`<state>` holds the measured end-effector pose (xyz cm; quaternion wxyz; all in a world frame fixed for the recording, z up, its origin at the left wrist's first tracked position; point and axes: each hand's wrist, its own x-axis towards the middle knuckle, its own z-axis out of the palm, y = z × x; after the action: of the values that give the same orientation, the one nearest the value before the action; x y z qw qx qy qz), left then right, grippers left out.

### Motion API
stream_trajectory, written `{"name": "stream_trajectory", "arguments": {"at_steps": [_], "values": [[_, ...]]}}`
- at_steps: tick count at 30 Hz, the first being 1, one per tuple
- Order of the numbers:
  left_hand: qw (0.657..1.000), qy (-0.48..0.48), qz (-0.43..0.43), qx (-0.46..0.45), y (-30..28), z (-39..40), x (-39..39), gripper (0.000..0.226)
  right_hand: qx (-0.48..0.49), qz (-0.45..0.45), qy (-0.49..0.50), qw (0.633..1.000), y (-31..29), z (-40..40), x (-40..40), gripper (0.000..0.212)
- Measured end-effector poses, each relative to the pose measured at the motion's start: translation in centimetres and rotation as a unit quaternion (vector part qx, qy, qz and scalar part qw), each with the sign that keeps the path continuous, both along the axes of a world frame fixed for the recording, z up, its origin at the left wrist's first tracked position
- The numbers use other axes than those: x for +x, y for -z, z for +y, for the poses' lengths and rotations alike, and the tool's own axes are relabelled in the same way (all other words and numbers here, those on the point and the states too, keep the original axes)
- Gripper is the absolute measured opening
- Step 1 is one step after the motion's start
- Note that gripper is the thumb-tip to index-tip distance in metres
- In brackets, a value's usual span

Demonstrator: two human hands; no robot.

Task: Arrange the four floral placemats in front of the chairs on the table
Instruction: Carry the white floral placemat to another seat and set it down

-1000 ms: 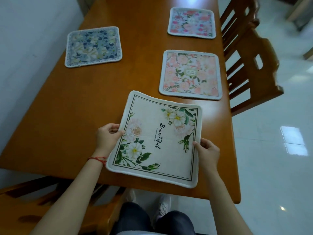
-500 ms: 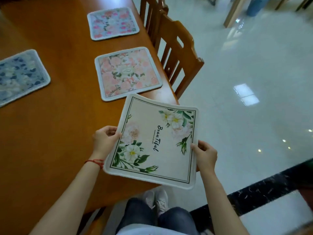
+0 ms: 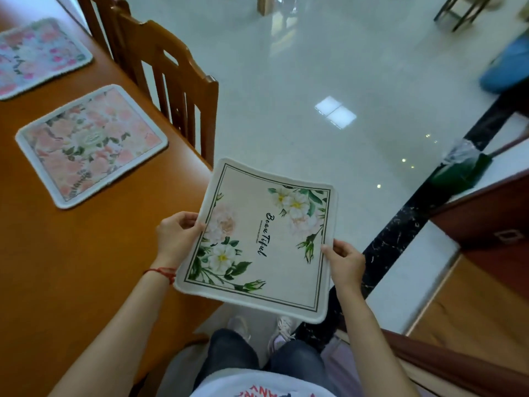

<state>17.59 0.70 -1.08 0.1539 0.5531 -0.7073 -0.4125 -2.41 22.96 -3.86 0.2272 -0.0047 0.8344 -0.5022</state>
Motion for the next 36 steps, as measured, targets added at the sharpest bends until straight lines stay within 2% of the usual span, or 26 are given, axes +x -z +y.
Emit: {"name": "stream_trajectory", "arguments": {"at_steps": [8,13,20,30,36], "values": [[0.997,0.080,0.006,0.006,0.4,3.1,-10.9,0.021,0.002,-0.014,0.082,0.997,0.1,5.7,-6.7,0.021],[0.993,0.116,0.006,0.012,0.9,4.3,-17.4,0.023,0.014,-0.002,0.116,0.993,0.2,8.2,-11.0,0.012],[0.988,0.155,0.002,0.025,1.5,4.7,-24.4,0.023,0.049,0.004,0.155,0.987,0.7,10.0,-16.1,0.021],[0.986,0.163,0.016,0.038,2.2,0.7,-34.7,0.018,0.054,0.008,0.184,0.981,0.7,6.6,-25.3,0.019],[0.992,0.112,0.015,0.047,2.4,-4.4,-39.9,0.020,0.055,0.012,0.136,0.989,0.0,0.7,-32.7,0.010]]}}
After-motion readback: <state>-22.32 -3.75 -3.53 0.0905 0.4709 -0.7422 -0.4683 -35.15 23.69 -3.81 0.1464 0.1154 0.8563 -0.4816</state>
